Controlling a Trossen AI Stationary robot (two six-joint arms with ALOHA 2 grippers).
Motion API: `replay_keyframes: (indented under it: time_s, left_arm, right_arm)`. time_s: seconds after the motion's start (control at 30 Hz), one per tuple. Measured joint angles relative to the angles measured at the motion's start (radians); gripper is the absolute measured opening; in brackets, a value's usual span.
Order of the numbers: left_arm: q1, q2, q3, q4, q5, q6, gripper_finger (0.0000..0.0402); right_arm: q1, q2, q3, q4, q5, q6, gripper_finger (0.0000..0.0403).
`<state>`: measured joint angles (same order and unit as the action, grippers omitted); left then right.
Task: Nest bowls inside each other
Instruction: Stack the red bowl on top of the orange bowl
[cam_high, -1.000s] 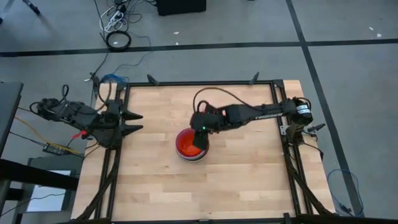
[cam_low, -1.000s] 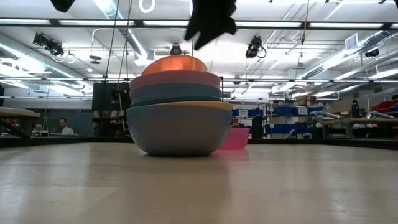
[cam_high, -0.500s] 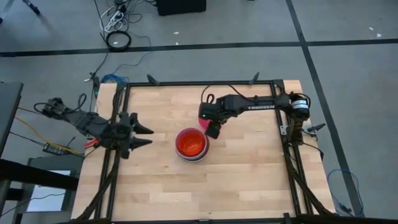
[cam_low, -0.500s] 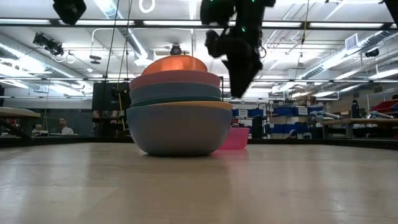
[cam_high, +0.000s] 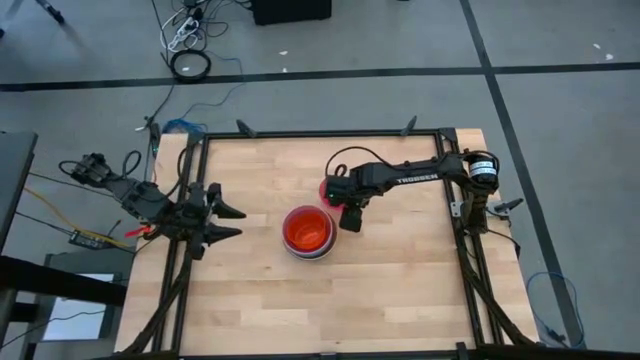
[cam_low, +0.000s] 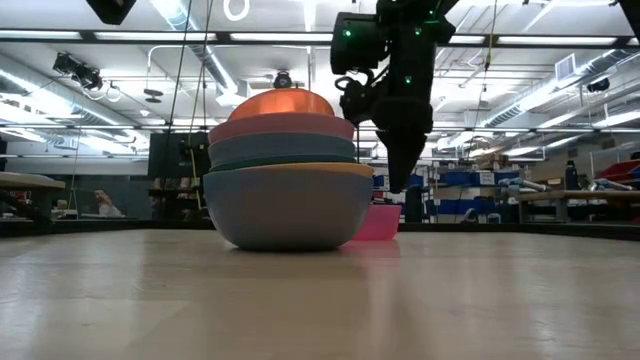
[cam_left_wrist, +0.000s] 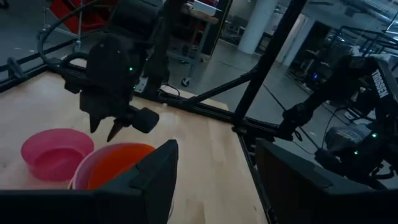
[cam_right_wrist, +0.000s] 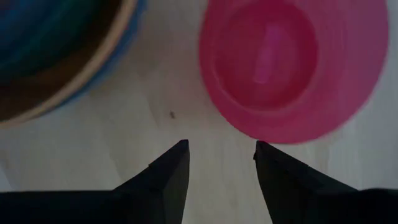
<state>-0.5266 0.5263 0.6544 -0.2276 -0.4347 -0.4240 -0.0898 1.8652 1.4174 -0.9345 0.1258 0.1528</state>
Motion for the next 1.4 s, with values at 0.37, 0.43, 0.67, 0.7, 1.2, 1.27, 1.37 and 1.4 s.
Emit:
replay_keyframes:
  time_s: [0.37,0.43,0.67,0.7,1.2,1.27,1.37,1.4]
  left_arm:
    - [0.0,0.004,0.0,0.002,-0.002,0.001,0.0223]
    - [0.0,0.004,0.0,0.002,-0.002,0.001,0.0223]
    - [0.0,0.004,0.0,0.002,-0.002,0.002,0.0223]
    - [0.0,0.004,0.0,0.004,-0.002,0.002,0.0223]
    - [0.0,0.004,0.0,-0.006,0.007,0.002,0.0223]
    - [0.0,0.004,0.0,-0.008,0.007,0.002,0.0223]
    - [0.0,0.004,0.0,-0.01,0.008,0.002,0.0223]
    - [0.0,0.004,0.0,-0.01,0.008,0.002,0.0223]
  right_arm:
    - [-0.025,0.0,0.0,0.08,-0.1,-0.175,0.0169]
    - [-0.031,0.0,0.0,0.093,-0.115,-0.2,0.0169]
    - [-0.056,0.046,0.001,0.089,-0.158,-0.213,0.0167]
    - [-0.057,0.064,0.0,0.087,-0.157,-0.216,0.0166]
    - [-0.055,0.15,0.0,0.042,-0.077,-0.24,0.0011]
    - [-0.055,0.124,0.009,0.024,-0.046,-0.236,0.0004]
    - [-0.052,0.081,0.043,-0.007,-0.011,-0.227,0.0001]
    - [-0.047,0.066,0.06,-0.013,-0.001,-0.225,0.0001]
